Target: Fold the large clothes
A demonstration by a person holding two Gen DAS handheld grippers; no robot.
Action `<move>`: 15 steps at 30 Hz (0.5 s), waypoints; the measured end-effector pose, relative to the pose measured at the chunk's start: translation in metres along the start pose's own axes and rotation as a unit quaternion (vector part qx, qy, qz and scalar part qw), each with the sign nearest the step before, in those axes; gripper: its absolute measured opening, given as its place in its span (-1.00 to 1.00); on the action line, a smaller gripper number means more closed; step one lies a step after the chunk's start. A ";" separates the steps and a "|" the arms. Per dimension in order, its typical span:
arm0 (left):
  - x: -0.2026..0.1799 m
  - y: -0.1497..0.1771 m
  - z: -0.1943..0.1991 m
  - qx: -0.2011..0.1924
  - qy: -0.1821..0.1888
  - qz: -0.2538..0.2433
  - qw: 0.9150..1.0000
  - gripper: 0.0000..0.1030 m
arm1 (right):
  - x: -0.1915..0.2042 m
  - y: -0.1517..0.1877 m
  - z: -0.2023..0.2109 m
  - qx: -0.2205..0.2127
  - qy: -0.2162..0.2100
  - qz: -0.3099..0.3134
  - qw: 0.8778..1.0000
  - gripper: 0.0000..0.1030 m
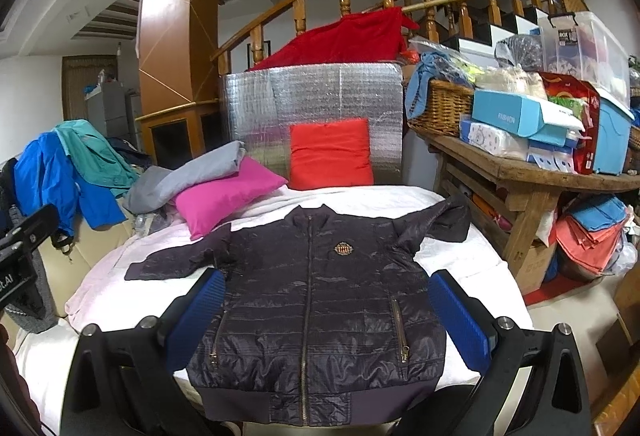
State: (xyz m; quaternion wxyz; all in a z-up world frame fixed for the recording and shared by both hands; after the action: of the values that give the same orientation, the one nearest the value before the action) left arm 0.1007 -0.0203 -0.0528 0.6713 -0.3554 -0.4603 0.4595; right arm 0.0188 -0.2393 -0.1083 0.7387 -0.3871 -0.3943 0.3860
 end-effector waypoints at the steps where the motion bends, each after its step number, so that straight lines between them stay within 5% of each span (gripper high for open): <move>1: -0.004 0.000 -0.009 0.007 0.011 -0.001 1.000 1.00 | -0.007 -0.002 -0.006 0.003 0.005 -0.003 1.000 1.00; 9: -0.074 0.023 -0.164 0.127 0.093 -0.027 0.987 1.00 | -0.106 -0.024 -0.086 0.049 0.008 -0.088 0.995 1.00; 15: -0.129 0.066 -0.284 0.226 0.102 -0.049 0.967 1.00 | -0.212 -0.040 -0.199 0.127 -0.047 -0.245 0.960 1.00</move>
State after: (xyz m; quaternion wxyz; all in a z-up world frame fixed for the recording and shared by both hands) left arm 0.3298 -0.1362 -0.2420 0.7995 -0.2160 -0.2906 0.4793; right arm 0.1225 -0.4943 -0.2106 0.8345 -0.1634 -0.4589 0.2576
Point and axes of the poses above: each gripper's, at about its wrist camera, not at the fingertips, and z roughly against the way its jaws point, x to its left, y to its underside, the point moved 6 cm from there along -z, roughly the way its jaws point, and after that the axes turned 14 degrees about -z, right-handed, at the moved point
